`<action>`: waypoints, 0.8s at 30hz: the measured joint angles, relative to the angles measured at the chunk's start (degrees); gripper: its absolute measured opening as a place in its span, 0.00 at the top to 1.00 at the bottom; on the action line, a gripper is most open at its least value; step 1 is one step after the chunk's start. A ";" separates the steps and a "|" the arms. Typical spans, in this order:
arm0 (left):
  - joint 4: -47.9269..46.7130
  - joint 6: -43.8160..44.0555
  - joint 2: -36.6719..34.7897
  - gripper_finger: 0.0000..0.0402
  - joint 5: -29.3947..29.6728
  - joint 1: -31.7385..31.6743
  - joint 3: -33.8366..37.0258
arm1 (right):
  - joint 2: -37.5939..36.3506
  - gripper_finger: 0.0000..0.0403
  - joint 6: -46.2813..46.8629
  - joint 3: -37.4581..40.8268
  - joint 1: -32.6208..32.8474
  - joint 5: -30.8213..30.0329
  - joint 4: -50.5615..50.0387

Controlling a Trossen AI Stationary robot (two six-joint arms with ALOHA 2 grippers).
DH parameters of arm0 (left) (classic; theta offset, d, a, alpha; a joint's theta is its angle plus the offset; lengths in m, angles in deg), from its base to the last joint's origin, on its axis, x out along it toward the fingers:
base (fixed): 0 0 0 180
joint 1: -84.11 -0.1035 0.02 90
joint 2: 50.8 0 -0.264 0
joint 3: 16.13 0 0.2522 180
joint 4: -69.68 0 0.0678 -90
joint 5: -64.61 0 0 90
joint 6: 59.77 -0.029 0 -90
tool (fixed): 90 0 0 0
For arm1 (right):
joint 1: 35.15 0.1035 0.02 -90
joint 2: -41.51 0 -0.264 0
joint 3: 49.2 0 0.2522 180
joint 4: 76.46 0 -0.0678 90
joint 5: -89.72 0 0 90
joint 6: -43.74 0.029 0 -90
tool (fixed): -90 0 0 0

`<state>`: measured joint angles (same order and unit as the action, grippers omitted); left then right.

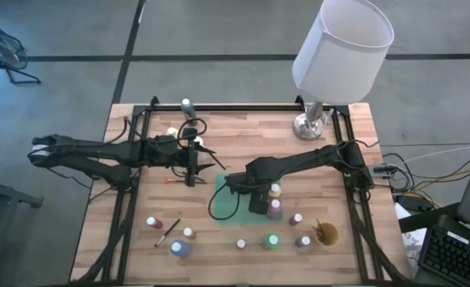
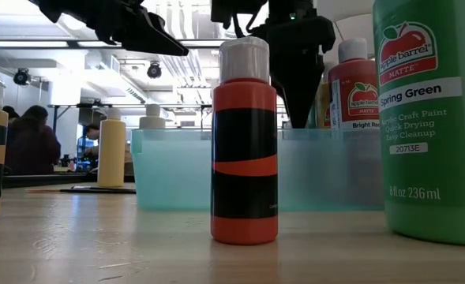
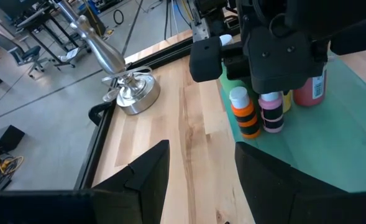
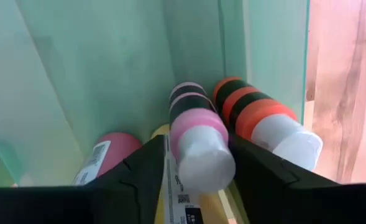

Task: Pick & Place Paint Supplies
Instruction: Put the pink paint bottle into the green bin, then put the dark pink paint bottle into the green bin

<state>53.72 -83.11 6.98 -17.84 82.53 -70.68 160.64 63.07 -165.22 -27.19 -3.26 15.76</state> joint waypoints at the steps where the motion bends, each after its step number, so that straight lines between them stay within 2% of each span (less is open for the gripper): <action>1: 0.02 0.00 0.00 0.53 0.00 0.00 0.00 | 0.00 0.55 -0.02 -0.26 0.00 0.02 0.06; 9: 0.02 0.00 0.00 0.53 -0.15 0.00 0.00 | -0.49 0.49 0.07 -2.52 0.02 -0.12 -1.61; 17: 0.09 0.00 0.00 0.53 -0.17 0.00 0.00 | -2.37 0.55 3.12 -8.13 0.16 -1.40 -8.97; 24: 0.10 -0.02 0.00 0.53 -0.17 0.00 0.00 | -2.54 0.60 3.96 -19.80 4.07 1.95 -9.73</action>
<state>53.83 -83.13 6.98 -18.01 82.53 -70.68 158.10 67.04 -185.02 -23.12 -1.32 6.03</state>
